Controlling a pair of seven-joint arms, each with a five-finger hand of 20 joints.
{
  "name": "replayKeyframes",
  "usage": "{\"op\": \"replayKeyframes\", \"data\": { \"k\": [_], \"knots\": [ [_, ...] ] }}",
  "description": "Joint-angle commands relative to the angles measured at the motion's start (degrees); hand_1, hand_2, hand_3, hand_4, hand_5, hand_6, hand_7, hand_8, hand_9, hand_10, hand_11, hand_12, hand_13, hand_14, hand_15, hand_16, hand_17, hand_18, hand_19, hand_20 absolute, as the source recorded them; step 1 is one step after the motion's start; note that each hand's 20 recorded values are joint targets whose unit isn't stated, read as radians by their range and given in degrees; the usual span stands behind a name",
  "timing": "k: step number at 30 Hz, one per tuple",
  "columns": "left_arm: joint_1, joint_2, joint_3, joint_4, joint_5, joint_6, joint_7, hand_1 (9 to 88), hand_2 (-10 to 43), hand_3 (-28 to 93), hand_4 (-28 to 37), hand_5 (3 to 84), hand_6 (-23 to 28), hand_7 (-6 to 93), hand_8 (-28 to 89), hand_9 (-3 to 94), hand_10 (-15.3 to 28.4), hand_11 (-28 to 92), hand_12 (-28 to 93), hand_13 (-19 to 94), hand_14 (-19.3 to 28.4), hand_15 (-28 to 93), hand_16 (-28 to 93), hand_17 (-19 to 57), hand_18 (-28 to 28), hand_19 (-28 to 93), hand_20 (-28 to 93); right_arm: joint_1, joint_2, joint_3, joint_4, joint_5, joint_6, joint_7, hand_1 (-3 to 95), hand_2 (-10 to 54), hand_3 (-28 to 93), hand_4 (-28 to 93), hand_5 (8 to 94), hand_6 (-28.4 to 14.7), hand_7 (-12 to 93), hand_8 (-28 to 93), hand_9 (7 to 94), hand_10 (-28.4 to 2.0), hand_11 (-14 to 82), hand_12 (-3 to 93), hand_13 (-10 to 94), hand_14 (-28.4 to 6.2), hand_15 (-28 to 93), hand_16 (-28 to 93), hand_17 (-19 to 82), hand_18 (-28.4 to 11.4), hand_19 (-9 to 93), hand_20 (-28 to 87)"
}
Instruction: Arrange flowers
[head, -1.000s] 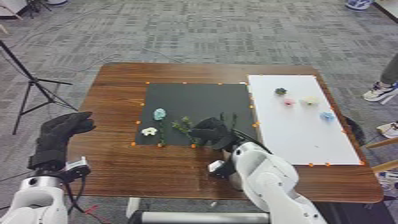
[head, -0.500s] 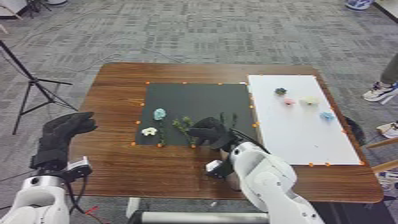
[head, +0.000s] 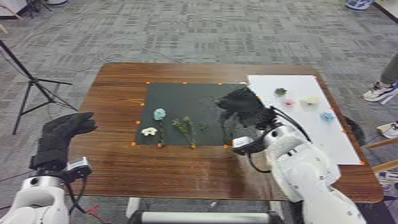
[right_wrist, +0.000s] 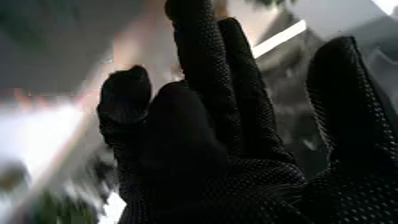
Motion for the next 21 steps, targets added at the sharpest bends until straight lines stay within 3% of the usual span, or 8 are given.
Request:
{"op": "replayKeyframes", "data": {
  "k": [1,5,13,21],
  "knots": [
    [0.2,-0.21,0.42,-0.27,0.03,0.08,0.37,34.2,8.5,67,-23.1,55.7,2.0,24.2,-9,57.8,13.2,29,14,46,17.6,45,-2,5.6,14.3,26,25,0.3,13.0,7.3,2.6,-15.4,9.6,-3.5,34.7,-3.2,66,-15,60.9,-1.5,22,-10,75.2,-12.4,17.5,17.6,75,-8.9,77,29,36,-23.8,78,43],
    [0.5,-0.30,0.35,-0.36,0.05,0.21,0.33,34.2,8.5,67,-23.0,55.7,2.0,24.3,-9,57.8,13.3,29,14,46,17.6,45,-2,5.6,14.3,26,25,-4.0,15.8,13.6,5.3,-17.5,9.8,-0.7,36.8,-9.1,68,-16,58.6,-1.2,25,-10,71.4,-11.7,20.3,18.9,72,-9.1,77,29,34,-23.5,76,46],
    [0.8,-0.52,0.31,-0.46,-0.02,0.30,0.30,34.2,8.5,67,-22.9,55.7,2.0,24.2,-9,57.9,13.3,29,14,46,17.6,45,-2,5.6,14.3,26,25,-10.2,16.6,23.0,11.8,-22.5,8.4,2.4,35.0,-9.5,67,-19,58.2,-1.2,26,-10,70.9,-11.3,23.4,20.4,72,-9.4,77,28,34,-23.6,75,47],
    [0.9,-0.76,0.94,-0.60,-0.05,-0.06,0.71,34.3,8.5,67,-22.9,55.6,2.0,24.3,-9,57.7,13.2,29,14,46,17.6,45,-2,5.5,14.3,26,25,-7.0,15.8,21.4,20.2,-26.0,9.2,0.7,32.5,-9.5,65,-19,58.5,-1.5,26,-10,71.7,-11.4,24.4,20.5,72,-9.7,77,28,34,-23.8,75,47]
  ]
}}
